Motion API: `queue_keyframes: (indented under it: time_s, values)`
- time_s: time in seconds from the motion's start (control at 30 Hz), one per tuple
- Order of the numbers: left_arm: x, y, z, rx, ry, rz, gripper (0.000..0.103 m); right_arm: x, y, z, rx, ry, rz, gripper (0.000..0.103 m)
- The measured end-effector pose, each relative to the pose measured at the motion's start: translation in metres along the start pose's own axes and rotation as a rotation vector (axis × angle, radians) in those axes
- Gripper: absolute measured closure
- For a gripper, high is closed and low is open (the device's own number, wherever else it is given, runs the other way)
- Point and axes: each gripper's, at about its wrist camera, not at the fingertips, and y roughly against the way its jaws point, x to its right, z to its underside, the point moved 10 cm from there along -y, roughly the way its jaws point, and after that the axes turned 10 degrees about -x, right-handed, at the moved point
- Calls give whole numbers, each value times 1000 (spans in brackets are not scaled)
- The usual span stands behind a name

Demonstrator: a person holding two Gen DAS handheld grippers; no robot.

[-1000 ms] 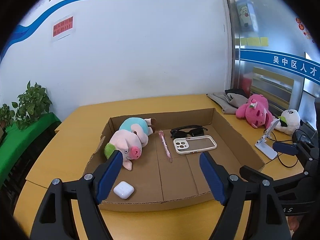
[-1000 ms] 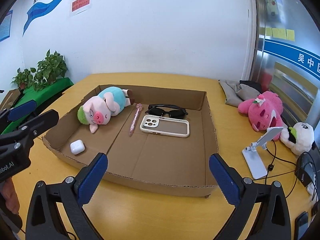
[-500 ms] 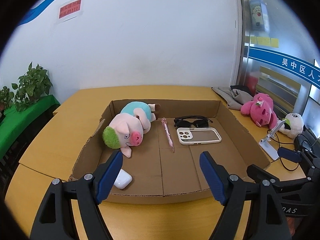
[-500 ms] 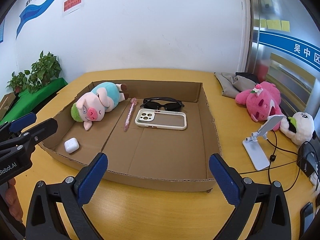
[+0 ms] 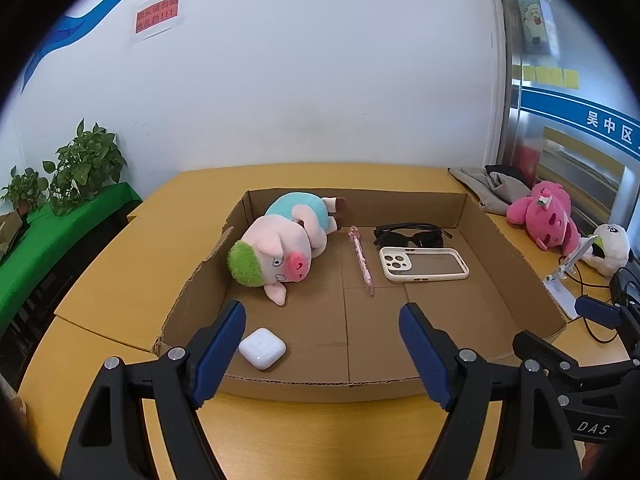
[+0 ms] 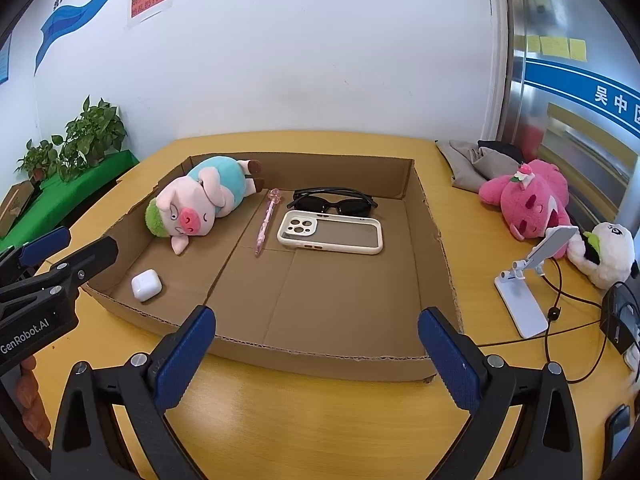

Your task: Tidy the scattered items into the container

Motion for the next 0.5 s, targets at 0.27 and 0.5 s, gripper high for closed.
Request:
queue_keyframes:
  time_s: [0.27, 0.5]
  values:
    - [3, -1, -1, 0, -14, -10, 24, 0, -3, 2, -10, 3, 0, 0]
    - [2, 1, -1, 3, -36, -47, 24, 4, -5, 3, -20, -10, 9, 0]
